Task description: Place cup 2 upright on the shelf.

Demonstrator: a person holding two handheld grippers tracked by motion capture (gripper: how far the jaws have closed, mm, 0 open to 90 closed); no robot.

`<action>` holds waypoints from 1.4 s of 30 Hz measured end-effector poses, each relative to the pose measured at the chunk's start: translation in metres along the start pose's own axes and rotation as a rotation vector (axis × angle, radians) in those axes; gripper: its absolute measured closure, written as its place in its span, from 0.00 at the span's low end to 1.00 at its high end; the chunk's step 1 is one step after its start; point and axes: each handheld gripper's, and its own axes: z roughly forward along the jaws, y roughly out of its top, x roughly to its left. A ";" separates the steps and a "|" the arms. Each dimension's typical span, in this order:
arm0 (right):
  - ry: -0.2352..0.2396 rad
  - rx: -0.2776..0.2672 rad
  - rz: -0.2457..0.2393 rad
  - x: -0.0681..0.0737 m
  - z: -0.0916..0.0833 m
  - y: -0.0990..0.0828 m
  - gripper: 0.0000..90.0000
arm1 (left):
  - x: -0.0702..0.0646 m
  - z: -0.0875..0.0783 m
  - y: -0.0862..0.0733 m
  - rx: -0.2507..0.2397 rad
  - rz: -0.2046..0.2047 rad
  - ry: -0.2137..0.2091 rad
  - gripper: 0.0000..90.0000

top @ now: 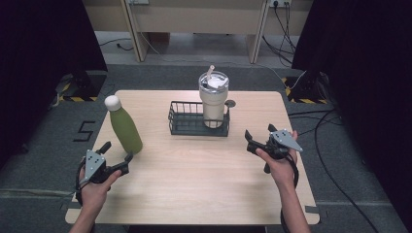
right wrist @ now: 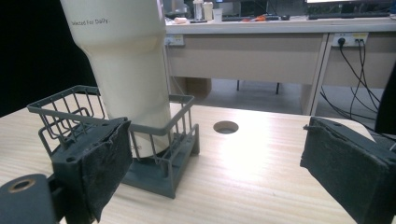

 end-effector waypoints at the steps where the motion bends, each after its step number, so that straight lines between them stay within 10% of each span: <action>1: -0.002 -0.002 0.003 0.000 -0.002 0.000 0.09 | 0.000 0.001 0.001 -0.003 -0.003 0.000 0.12; 42: -0.021 0.026 0.019 -0.007 -0.015 -0.014 0.12 | 0.021 0.070 0.027 -0.018 -0.029 0.072 0.00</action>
